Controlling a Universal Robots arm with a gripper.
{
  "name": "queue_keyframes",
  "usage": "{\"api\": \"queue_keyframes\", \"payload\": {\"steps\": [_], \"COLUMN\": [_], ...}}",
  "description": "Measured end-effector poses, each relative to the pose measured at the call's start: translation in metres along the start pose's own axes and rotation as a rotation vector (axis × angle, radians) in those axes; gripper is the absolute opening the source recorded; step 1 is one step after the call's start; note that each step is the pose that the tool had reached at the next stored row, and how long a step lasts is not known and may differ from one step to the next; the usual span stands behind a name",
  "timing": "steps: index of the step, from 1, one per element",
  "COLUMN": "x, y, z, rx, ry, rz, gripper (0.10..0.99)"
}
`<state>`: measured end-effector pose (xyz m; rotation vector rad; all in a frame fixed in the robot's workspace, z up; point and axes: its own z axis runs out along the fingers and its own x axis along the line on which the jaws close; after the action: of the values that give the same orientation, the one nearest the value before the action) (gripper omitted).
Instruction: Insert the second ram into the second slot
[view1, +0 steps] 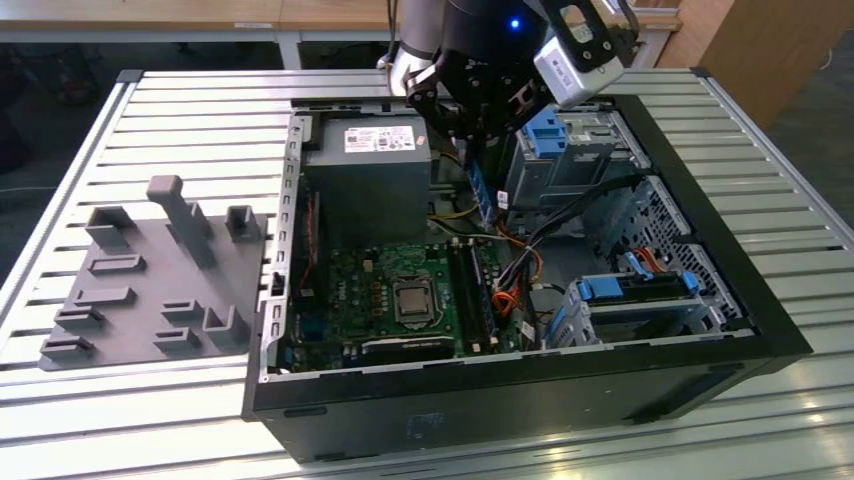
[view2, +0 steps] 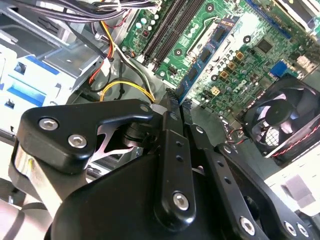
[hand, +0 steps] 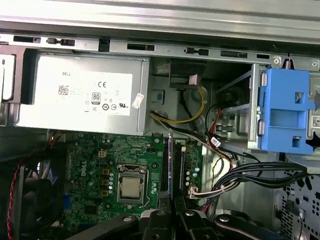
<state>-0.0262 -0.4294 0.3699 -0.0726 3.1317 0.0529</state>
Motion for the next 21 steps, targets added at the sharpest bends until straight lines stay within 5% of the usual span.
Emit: {"api": "queue_keyframes", "payload": {"steps": [21], "x": [0.0001], "y": [-0.0001], "z": [0.0036], "rx": [-0.003], "ry": [-0.0016], "rz": [0.05], "gripper": [0.137]}}
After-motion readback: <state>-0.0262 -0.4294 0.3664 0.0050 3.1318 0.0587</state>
